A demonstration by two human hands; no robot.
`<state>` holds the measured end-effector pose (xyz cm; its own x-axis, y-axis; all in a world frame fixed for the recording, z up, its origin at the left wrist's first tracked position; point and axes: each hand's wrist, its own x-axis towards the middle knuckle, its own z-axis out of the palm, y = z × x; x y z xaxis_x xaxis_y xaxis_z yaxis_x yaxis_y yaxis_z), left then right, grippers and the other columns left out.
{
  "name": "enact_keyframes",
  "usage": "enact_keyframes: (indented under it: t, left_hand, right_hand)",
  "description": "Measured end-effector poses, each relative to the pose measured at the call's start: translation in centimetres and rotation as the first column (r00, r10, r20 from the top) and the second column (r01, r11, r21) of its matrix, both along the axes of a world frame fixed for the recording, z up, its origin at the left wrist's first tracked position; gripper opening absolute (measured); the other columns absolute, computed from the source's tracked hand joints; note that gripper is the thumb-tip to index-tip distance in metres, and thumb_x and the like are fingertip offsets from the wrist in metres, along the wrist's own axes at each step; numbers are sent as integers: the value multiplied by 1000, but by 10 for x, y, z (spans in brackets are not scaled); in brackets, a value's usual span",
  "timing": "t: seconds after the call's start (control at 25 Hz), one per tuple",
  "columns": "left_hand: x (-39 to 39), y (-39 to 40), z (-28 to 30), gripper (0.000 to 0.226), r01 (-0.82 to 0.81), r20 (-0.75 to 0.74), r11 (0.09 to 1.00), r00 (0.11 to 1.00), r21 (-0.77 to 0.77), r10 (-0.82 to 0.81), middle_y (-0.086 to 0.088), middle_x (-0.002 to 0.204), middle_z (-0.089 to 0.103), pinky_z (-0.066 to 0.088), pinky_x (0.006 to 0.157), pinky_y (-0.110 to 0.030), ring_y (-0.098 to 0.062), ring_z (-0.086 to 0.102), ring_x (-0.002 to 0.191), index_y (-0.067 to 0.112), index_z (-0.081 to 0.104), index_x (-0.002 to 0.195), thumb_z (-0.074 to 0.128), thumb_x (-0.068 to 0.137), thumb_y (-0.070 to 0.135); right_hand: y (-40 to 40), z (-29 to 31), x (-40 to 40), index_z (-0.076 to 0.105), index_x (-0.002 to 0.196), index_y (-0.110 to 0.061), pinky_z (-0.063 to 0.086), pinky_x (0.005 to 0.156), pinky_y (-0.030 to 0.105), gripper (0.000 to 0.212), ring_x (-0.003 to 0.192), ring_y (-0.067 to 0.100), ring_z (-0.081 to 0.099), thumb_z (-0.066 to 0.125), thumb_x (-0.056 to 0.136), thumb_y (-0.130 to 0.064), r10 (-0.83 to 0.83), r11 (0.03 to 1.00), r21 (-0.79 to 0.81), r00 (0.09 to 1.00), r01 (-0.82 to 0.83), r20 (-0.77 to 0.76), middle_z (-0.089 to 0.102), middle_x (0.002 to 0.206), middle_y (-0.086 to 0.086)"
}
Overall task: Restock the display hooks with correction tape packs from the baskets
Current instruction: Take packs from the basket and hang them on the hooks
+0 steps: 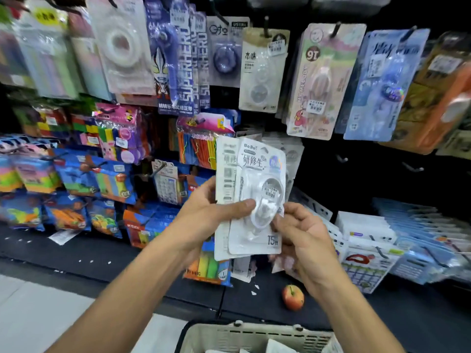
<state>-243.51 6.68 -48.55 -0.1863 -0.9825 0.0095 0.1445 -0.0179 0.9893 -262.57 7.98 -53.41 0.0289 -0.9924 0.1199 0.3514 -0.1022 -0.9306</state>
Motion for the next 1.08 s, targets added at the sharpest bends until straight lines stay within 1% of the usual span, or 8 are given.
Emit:
enact_keyframes:
  t: [0.24, 0.4, 0.52, 0.64, 0.76, 0.88, 0.96, 1.08]
  left_hand:
    - [-15, -17, 7, 34, -324, -22, 939, 946, -117, 323, 26, 92, 77, 56, 70, -28, 3, 73, 81, 42, 74, 86, 72, 90, 8]
    - [-20, -26, 11, 36, -379, -33, 914, 925, -146, 379, 32, 88, 74, 53, 55, -12, 6, 71, 82, 44, 71, 88, 63, 96, 10]
    - [-28, -21, 10, 39, -393, 103, 899, 903, -195, 417, 31, 100, 70, 57, 81, -33, -5, 68, 101, 52, 63, 93, 58, 98, 14]
    - [-35, -16, 8, 39, -397, 128, 887, 892, -235, 434, 33, 109, 65, 51, 101, -47, -6, 62, 111, 53, 59, 107, 55, 96, 15]
    - [-49, -13, 0, 46, -183, 176, 962, 959, -203, 220, 26, 131, 62, 45, 111, -47, -7, 59, 125, 55, 51, 130, 61, 86, 49]
    - [-54, -11, -4, 77, 153, 136, 983, 981, -101, -139, 25, 152, 46, 43, 114, -39, 1, 48, 136, 60, 47, 138, 57, 66, 87]
    - [-49, -14, 1, 62, 89, 93, 983, 993, -161, -74, 21, 145, 55, 53, 103, -33, 7, 56, 125, 55, 55, 134, 55, 76, 78]
    - [-37, -22, 3, 43, -128, 314, 932, 919, -339, 241, 24, 138, 55, 46, 108, -33, 6, 55, 122, 44, 55, 135, 53, 95, 59]
  right_hand:
    - [-18, 29, -21, 64, 100, -22, 52, 46, 34, 7, 60, 21, 69, 61, 98, -16, -405, 911, -71, 845, 407, -348, 77, 80, 2]
    - [-13, 25, -35, 66, 98, -32, 54, 53, 38, 16, 71, 20, 74, 63, 95, -17, -452, 889, -149, 775, 433, -442, 78, 87, 1]
    - [-17, 16, -31, 48, 132, -32, 59, 68, 35, 47, 95, 17, 71, 67, 94, -14, -415, 898, -43, 811, 438, -413, 67, 122, -6]
    - [-13, 12, -21, 37, 139, -49, 45, 103, 35, 63, 131, 5, 47, 71, 86, -43, -436, 899, -287, 624, 330, -649, 40, 145, -25]
    - [-13, 11, 3, 44, 136, -56, 53, 94, 26, 71, 124, 0, 58, 79, 75, -44, 43, 982, -124, 803, -145, -595, 56, 138, -25]
    - [-26, 12, 1, 67, 115, -34, 59, 66, 25, 41, 89, 7, 74, 79, 80, -15, -119, 979, -200, 871, 25, -476, 77, 104, -5]
    - [-31, 17, -12, 69, 106, -24, 60, 69, 27, 29, 88, 14, 75, 78, 84, -7, -260, 958, -216, 890, 188, -375, 78, 98, -2]
    - [-35, 20, -23, 61, 116, -27, 62, 67, 39, 43, 92, 23, 76, 79, 82, -6, -227, 972, -121, 930, 199, -290, 77, 106, 1]
